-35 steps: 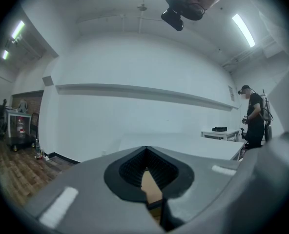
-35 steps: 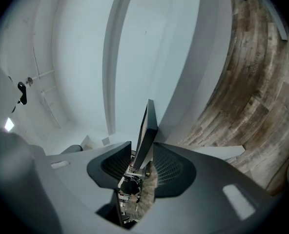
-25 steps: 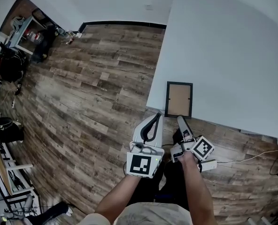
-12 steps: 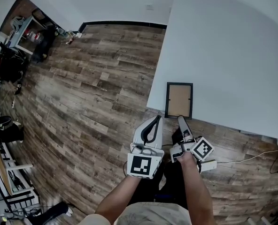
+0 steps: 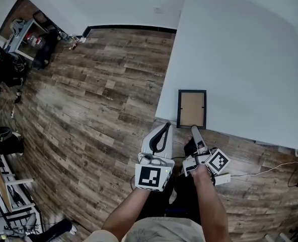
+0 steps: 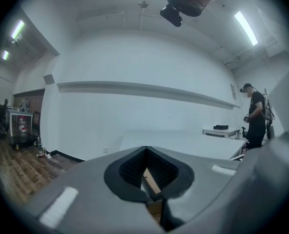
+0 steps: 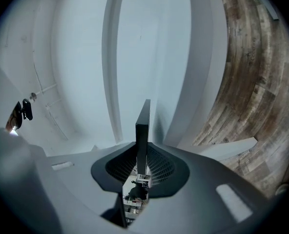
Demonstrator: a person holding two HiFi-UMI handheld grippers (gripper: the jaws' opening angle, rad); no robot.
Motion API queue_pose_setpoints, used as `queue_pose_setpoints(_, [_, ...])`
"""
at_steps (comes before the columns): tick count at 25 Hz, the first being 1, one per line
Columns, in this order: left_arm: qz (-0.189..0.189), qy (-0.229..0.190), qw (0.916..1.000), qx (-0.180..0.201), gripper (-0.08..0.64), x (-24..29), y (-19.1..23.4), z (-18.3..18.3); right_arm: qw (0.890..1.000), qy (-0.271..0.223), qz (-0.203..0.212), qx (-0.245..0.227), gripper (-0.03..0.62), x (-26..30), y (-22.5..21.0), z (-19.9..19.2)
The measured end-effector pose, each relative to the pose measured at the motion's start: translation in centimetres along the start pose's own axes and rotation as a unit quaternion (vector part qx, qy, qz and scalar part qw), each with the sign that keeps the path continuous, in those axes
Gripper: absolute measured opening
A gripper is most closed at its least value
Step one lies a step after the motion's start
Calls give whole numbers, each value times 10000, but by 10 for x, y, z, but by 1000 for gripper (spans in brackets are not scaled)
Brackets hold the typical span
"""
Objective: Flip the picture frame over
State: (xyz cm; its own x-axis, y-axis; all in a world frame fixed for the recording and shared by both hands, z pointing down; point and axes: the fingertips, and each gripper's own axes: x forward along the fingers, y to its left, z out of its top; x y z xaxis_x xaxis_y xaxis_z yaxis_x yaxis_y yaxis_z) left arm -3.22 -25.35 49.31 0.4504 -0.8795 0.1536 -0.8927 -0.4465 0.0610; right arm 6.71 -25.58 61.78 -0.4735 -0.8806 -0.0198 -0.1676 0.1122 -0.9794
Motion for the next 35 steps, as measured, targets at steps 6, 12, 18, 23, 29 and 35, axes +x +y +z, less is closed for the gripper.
queue_pose_setpoints(6, [0,-16,10000,13,0,2,2,5,9996,-16,100,-268,91,0,20,12])
queue_pose_setpoints(12, [41,-227,9997,32,0,3,3,17,9983,-14,176,-557,91,-2,37,29])
queue_pose_setpoints(18, [82,-352,9993,-1,0,2,6,26,9948,-97,187,-994,91,-7,55,51])
queue_pose_setpoints(23, [77,-448,9990,47,0,1,6,31,9890,-107,156,-1467,91,-10,74,68])
queue_pose_setpoints(29, [91,-349,9993,29,0,-4,6,34,9698,-42,-552,-2374,91,-22,76,87])
queue_pose_setpoints(35, [124,-509,9986,-27,0,-10,6,38,9378,87,-965,-3334,89,-30,84,98])
